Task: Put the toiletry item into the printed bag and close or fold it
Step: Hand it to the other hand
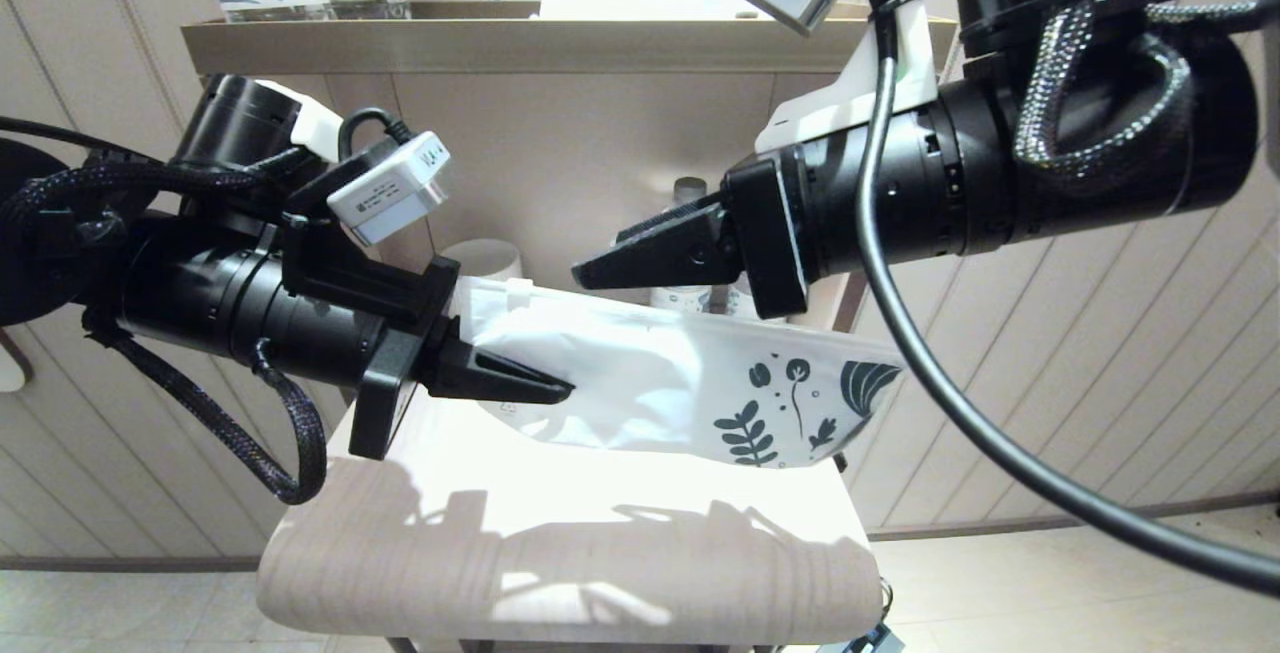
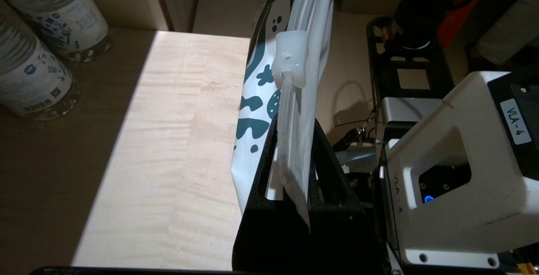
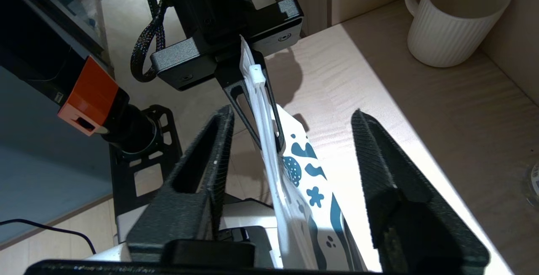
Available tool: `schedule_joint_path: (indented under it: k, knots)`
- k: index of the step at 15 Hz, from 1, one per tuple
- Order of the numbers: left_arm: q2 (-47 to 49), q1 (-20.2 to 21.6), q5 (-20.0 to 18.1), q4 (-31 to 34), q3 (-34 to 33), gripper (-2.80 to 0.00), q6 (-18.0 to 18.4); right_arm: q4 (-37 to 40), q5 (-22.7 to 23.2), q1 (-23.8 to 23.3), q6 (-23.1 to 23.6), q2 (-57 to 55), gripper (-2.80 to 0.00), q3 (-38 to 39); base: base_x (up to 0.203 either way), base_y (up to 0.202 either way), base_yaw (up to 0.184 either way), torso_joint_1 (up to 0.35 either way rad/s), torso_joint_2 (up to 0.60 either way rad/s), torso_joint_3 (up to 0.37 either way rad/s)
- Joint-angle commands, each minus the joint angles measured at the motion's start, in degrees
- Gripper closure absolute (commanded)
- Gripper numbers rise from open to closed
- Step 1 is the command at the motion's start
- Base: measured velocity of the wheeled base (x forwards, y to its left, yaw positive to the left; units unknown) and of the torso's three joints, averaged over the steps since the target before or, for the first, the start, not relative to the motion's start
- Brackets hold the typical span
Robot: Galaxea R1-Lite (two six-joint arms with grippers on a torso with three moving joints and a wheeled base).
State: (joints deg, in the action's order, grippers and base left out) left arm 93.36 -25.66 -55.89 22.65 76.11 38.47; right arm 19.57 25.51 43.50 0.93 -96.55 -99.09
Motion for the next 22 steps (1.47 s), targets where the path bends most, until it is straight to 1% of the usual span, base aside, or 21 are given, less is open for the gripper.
schedule_joint_path:
  k: [1,5,9,13,22]
  knots:
    - [-0.19,-0.09,-0.36,0.11,-0.08,0.0,0.29,0.12,0.16,0.1,0.04,-0.39,-2.8,-0.22,0.0,0.0,0.0,0.0,0.0,0.0]
    - [0.37,-0.09,-0.36,-0.01,-0.17,0.0,0.29,0.09,0.16,2.31,-0.07,-5.0,-2.8,-2.03,0.0,0.0,0.0,0.0,0.0,0.0]
    - [0.45,-0.05,-0.44,-0.15,-0.23,0.0,0.34,0.37,0.16,4.66,-0.29,-8.91,-2.8,-6.02,0.0,0.0,0.0,0.0,0.0,0.0]
    - [0.6,-0.09,-0.44,-1.47,-1.05,0.0,0.29,0.55,0.07,4.59,-0.75,-8.41,-2.8,-7.36,0.0,0.0,0.0,0.0,0.0,0.0]
    - [0.6,-0.09,-0.36,-1.56,-1.22,0.0,0.37,0.47,0.07,4.05,-0.75,-8.06,-2.8,-6.27,0.0,0.0,0.0,0.0,0.0,0.0]
